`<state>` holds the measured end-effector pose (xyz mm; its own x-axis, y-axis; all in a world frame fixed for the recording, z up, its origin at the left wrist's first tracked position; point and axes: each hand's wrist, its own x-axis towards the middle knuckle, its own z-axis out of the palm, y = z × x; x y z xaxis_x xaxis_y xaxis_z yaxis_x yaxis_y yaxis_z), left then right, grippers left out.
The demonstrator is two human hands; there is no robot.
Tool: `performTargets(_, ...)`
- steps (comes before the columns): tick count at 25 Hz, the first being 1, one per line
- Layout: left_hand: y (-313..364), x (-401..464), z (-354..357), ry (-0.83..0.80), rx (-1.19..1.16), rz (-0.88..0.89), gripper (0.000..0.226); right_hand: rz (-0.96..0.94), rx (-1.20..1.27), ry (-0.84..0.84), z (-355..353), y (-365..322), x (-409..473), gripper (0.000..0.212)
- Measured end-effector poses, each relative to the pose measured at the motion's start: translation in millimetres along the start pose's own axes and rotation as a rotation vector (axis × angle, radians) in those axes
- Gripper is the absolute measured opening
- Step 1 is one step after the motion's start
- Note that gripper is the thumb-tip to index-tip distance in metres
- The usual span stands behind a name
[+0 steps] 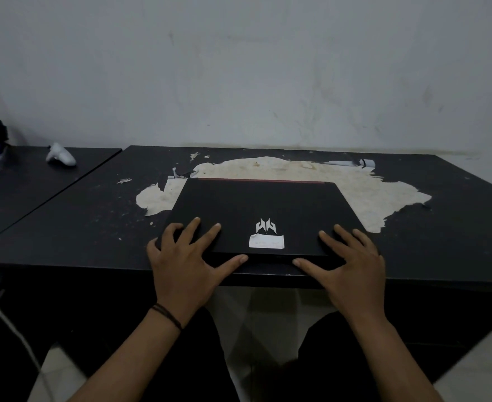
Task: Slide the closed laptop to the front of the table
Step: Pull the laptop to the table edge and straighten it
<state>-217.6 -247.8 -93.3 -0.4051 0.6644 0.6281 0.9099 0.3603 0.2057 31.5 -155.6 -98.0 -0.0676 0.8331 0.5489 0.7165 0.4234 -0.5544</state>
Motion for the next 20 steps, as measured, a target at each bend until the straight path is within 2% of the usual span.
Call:
performTargets(4, -1.8, -1.5, 0.4, 0.043, -0.026, 0.018, 0.077, 0.003, 0.009, 0.002, 1.5, -0.6, -0.7, 0.08)
performTargets(8, -2.9, -1.2, 0.8, 0.077, -0.02, 0.036, 0.075, 0.015, 0.033, 0.04, 2.7, -1.2, -1.9, 0.068)
performTargets(14, -3.4, -4.2, 5.0, 0.128, -0.076, 0.039, 0.072, -0.024, 0.016, 0.089, 7.7, 0.3, -6.4, 0.063)
performTargets(20, -2.5, -6.0, 7.3, 0.141, -0.1, 0.024, 0.071, -0.071, -0.038, 0.115, 10.1, 1.2, -9.1, 0.066)
